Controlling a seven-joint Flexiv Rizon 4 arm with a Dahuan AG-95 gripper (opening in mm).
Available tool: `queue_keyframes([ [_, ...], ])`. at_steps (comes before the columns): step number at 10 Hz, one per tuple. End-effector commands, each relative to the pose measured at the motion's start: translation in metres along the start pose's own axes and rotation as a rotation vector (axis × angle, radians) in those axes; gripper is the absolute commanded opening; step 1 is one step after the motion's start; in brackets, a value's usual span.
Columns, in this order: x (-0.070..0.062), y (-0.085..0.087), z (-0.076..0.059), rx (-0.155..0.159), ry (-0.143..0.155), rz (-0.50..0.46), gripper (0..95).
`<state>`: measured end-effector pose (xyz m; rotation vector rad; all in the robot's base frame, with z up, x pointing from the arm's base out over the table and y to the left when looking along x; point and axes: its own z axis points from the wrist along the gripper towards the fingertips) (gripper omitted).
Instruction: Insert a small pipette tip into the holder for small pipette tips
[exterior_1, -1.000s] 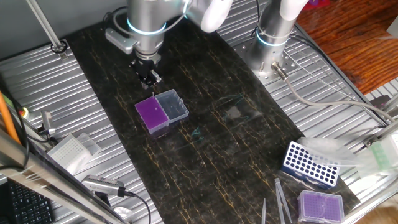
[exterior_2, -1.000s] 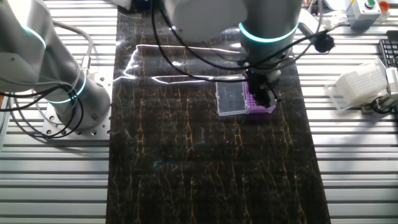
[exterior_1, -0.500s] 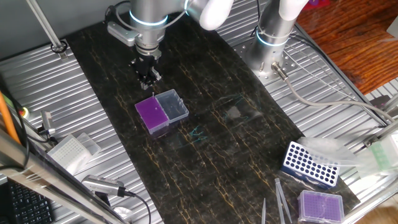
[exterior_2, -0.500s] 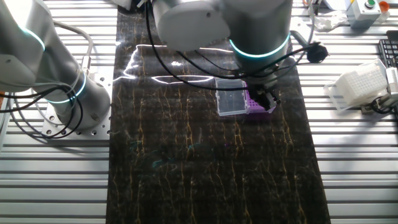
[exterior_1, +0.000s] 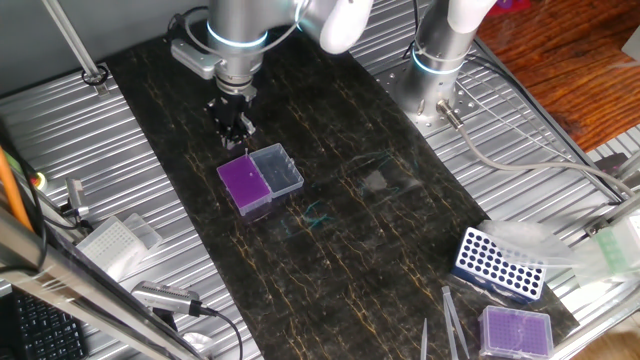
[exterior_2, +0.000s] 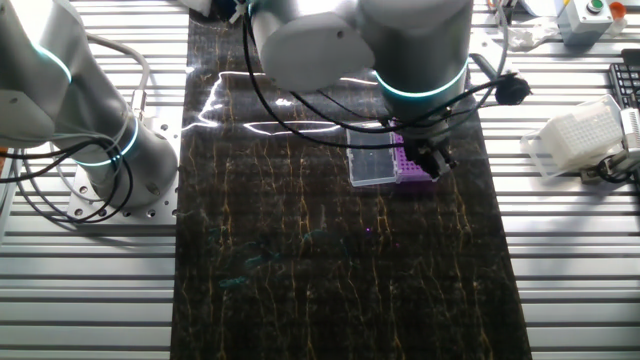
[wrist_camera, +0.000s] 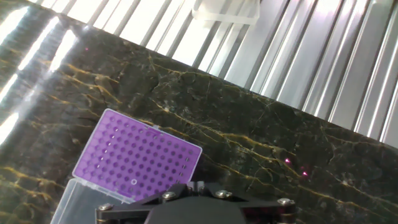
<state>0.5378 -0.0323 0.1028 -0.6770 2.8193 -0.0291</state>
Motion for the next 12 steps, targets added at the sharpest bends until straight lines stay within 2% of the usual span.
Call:
queue_keyframes([
  [1,0.0,0.001,-0.002,-0.008,-0.001,0.002,19.0],
  [5,-0.001,0.003,0.003,-0.024,-0.012,0.046,19.0],
  [6,-0.001,0.004,0.007,-0.034,-0.01,0.069,19.0],
  [8,0.001,0.006,0.011,-0.031,0.007,0.091,19.0],
  [12,0.008,0.013,0.017,-0.031,0.019,0.101,19.0],
])
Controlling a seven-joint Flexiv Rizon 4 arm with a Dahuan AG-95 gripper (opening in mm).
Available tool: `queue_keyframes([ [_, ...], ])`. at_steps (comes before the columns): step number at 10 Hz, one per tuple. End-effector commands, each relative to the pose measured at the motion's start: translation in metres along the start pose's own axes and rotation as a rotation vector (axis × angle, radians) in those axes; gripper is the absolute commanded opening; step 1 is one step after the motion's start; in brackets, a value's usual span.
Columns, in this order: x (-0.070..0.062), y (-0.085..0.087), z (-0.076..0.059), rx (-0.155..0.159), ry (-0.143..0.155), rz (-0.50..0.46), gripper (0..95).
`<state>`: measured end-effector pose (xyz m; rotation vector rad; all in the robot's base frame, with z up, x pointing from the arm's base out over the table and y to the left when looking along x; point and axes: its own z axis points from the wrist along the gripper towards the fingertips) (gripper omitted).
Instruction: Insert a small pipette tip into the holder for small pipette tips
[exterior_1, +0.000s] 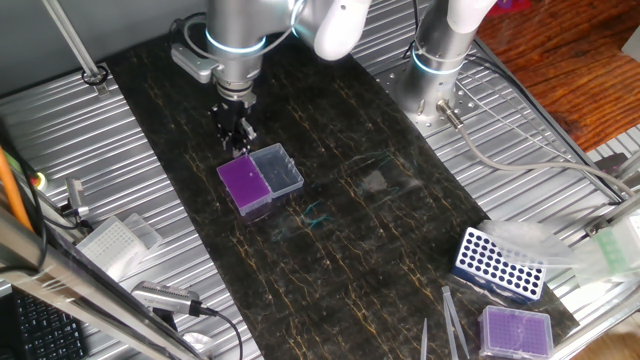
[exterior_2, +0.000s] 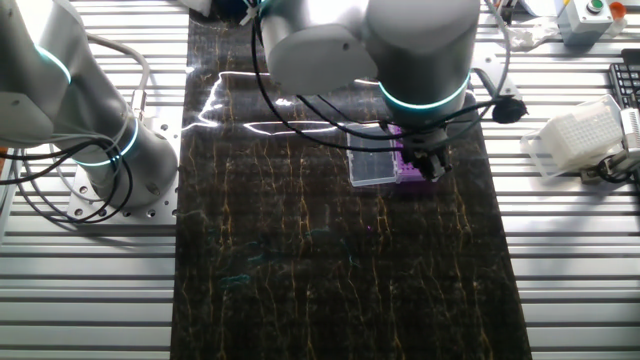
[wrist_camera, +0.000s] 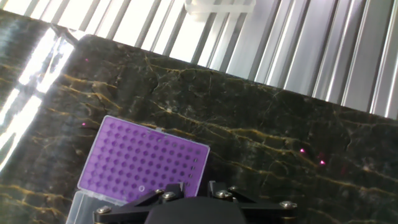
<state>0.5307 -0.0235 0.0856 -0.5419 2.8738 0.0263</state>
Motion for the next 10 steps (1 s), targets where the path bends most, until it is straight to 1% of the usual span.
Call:
queue_keyframes([
  [1,0.004,0.001,0.002,0.001,-0.001,-0.002,19.0],
  [3,0.007,0.002,0.003,0.003,-0.002,-0.011,19.0],
  [4,0.011,0.003,0.004,0.002,-0.008,-0.01,19.0],
  [10,0.018,0.005,0.006,0.0,-0.009,-0.008,19.0],
])
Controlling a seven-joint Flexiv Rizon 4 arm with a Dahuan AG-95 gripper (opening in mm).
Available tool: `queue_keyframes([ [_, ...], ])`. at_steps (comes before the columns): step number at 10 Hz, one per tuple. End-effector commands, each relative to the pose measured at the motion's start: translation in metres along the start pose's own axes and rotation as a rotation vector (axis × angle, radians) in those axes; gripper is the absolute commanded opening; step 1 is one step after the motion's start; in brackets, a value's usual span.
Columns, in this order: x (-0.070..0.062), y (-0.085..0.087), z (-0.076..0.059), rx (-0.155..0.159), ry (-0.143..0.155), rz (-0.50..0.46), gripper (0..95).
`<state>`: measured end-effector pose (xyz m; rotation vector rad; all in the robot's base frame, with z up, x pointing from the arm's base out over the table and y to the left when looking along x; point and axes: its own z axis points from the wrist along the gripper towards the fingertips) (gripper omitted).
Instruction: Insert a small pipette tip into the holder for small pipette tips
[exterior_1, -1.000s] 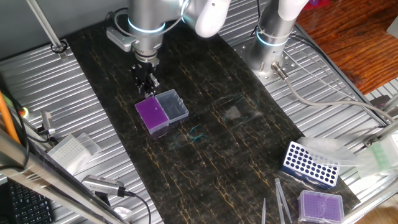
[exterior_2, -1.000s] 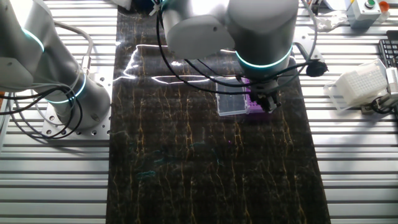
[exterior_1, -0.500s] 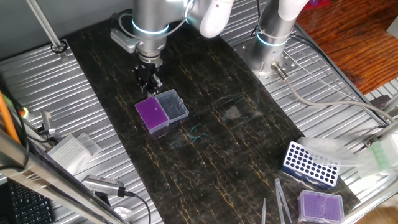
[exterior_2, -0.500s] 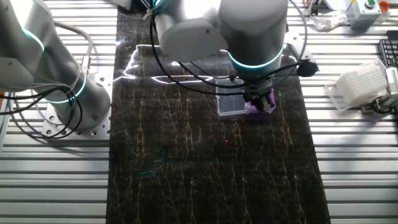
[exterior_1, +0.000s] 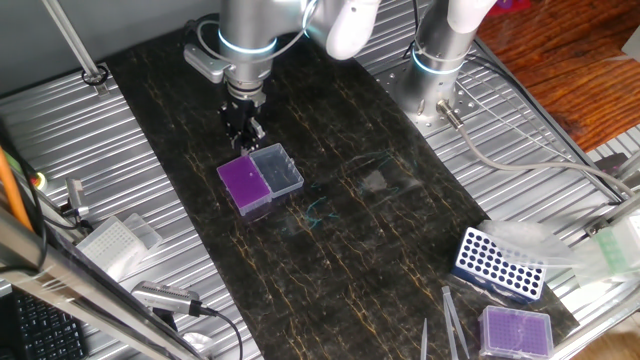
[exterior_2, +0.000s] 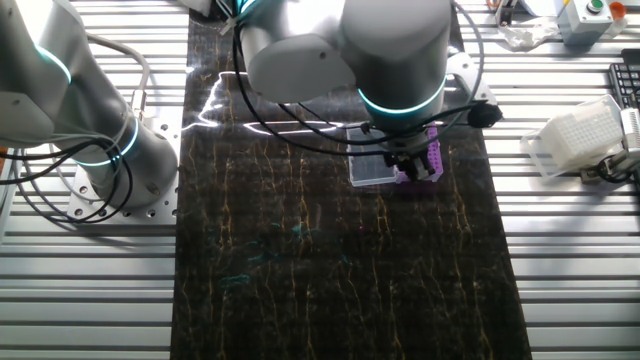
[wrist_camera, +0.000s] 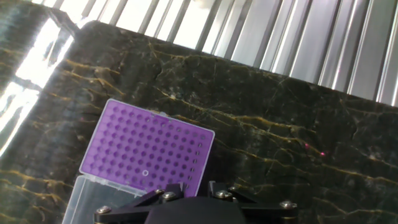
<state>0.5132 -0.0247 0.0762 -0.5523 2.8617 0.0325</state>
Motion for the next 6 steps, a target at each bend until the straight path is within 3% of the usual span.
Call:
queue_keyframes([
  [1,0.0019,-0.0002,0.0006,0.003,0.001,-0.002,19.0],
  [3,0.0041,0.0005,0.0012,0.003,0.0,-0.004,19.0],
  [4,0.0058,0.001,0.0018,0.004,0.0,-0.007,0.0],
  [6,0.0084,0.0007,0.0053,0.006,-0.005,-0.007,0.0],
])
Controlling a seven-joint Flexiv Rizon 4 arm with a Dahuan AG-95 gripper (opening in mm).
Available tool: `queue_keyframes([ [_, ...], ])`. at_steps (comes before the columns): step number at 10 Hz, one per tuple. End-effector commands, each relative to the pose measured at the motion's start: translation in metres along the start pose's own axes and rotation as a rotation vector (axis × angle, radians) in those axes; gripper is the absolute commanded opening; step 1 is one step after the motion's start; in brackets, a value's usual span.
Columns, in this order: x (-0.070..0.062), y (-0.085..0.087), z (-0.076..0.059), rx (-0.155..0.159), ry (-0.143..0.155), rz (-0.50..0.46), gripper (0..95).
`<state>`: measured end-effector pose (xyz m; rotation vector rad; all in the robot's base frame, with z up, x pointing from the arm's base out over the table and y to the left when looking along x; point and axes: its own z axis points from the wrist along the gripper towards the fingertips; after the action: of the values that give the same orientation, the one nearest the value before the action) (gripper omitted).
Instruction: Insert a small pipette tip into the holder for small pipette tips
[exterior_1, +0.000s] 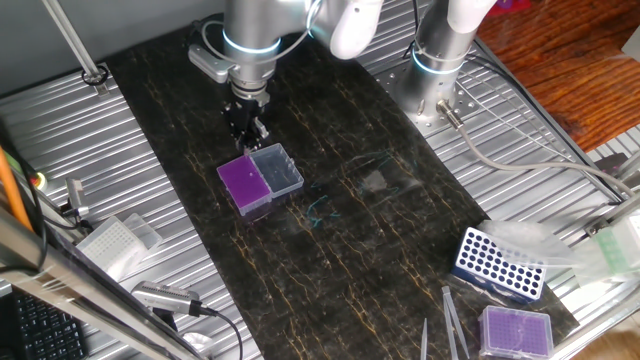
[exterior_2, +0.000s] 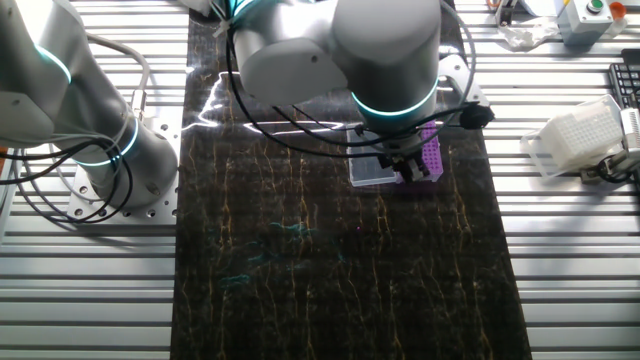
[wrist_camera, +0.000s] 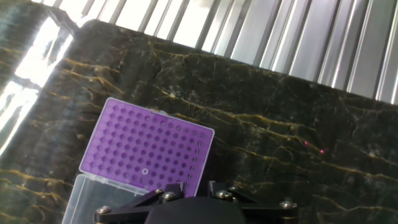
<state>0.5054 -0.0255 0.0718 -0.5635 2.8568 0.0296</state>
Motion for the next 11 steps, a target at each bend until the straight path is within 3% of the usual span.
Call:
queue_keyframes([
  [1,0.0003,-0.0021,0.0043,0.006,-0.006,0.0,0.0],
  [5,0.0004,-0.0023,0.005,0.009,-0.007,0.006,0.0],
  [6,0.0004,-0.0023,0.005,0.008,-0.007,0.005,19.0],
  [11,0.0003,-0.0021,0.0042,0.002,-0.009,-0.005,19.0],
])
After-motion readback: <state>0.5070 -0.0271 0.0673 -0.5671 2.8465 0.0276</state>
